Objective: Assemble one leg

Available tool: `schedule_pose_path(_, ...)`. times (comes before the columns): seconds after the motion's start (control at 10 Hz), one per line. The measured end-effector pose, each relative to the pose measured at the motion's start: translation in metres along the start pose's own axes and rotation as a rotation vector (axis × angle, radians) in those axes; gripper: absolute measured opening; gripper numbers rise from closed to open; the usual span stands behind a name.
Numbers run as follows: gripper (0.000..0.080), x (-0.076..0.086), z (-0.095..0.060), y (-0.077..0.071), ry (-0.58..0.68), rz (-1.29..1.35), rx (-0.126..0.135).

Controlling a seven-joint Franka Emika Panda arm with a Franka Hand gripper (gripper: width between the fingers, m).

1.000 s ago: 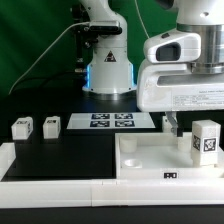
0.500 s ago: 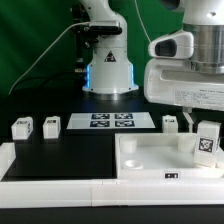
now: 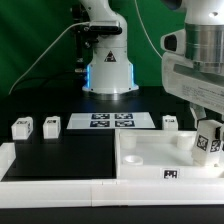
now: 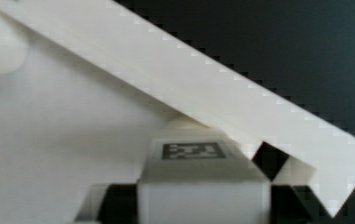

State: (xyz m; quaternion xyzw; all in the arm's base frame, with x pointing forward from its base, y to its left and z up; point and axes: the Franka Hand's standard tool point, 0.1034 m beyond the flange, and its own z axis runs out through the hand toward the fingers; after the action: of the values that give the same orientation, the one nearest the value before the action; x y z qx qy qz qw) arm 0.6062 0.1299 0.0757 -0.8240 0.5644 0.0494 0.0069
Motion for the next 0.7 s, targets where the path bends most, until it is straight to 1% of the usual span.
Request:
schedule_pose_path(0.3, 0.0293, 0.0001, -0.0004, -0.0012, -0.001, 0.252, 0.006)
schedule_pose_path(0.4, 0.0386, -0.0027, -0.0002, -0.0017, -0.011, 0.325, 0.007)
schedule_pose_path(0.5, 0.0386, -0.0033, -0.0002, -0.0018, -0.011, 0.276, 0.007)
schedule_pose_path(0.6, 0.0572, -0.0036, -0.0002, -0.0019, -0.011, 0.240, 0.007)
schedule_pose_path(0.7, 0.0626, -0.0043, -0.0001, -0.0020, -0.011, 0.239, 0.007)
